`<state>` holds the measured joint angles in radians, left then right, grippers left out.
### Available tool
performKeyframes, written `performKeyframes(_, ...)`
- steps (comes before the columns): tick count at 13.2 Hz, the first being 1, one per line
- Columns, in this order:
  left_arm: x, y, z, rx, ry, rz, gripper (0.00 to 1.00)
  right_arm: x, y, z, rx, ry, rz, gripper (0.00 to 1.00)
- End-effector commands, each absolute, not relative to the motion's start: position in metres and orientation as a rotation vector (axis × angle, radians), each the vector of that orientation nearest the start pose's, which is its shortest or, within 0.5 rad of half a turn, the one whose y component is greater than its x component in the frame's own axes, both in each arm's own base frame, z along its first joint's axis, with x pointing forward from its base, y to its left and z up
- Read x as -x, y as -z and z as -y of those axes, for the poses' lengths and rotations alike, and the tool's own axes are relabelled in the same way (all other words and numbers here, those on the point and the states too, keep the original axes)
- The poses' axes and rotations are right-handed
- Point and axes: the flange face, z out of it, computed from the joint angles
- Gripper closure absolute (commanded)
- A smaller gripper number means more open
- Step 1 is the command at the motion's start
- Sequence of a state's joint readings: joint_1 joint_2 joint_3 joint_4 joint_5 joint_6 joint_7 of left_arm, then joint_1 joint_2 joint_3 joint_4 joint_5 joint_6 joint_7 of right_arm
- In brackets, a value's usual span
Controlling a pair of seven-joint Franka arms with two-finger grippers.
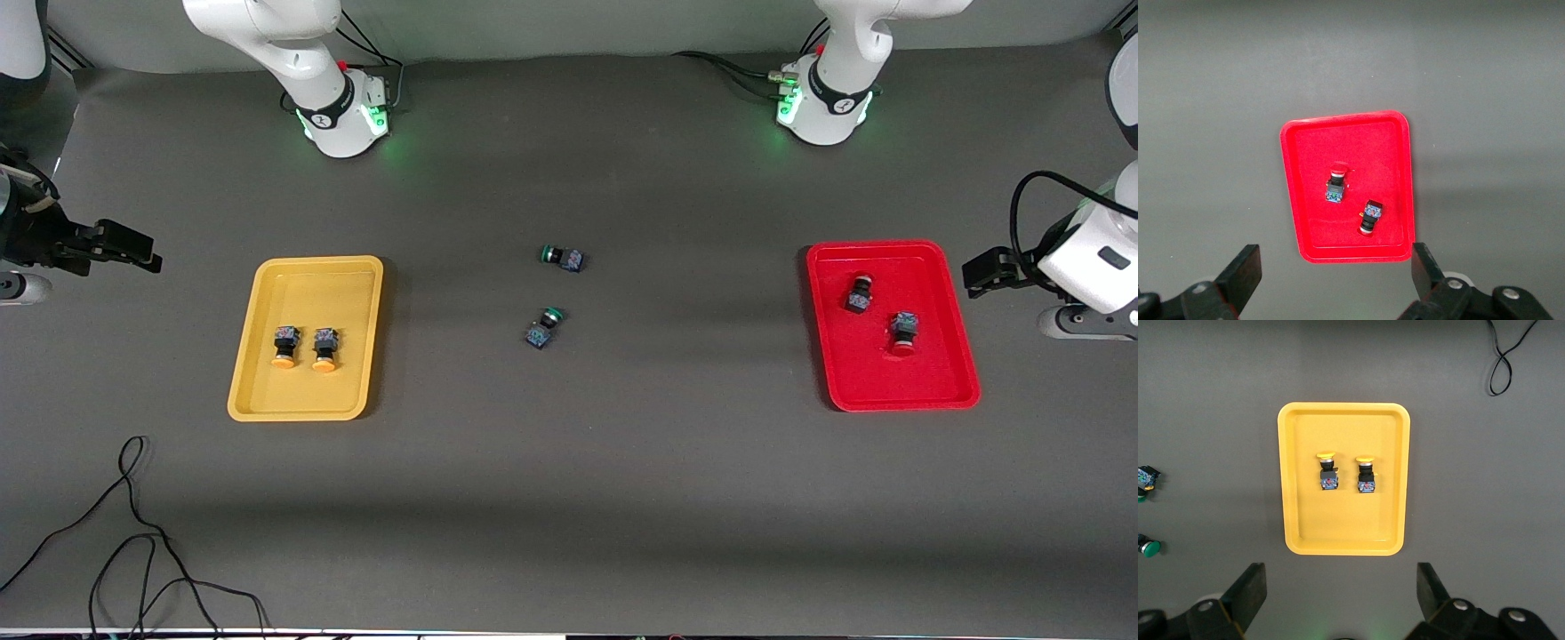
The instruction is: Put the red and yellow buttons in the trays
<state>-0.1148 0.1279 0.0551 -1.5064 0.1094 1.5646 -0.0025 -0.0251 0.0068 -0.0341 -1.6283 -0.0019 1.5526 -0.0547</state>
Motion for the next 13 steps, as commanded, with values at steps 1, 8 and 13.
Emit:
performKeyframes(1,-0.586,-0.591,0.026,3.02,-0.095,-0.067,0.0,-0.553,-0.6,0.035,3.152,-0.11,-0.038,0.0)
performKeyframes(8,-0.563,-0.604,0.017,3.069,-0.001,-0.048,0.0,-0.553,-0.599,0.035,3.153,-0.113,-0.026,0.0)
performKeyframes(13,-0.561,-0.609,0.011,3.067,0.001,-0.025,0.0,-0.554,-0.599,0.036,3.153,-0.11,-0.024,0.0)
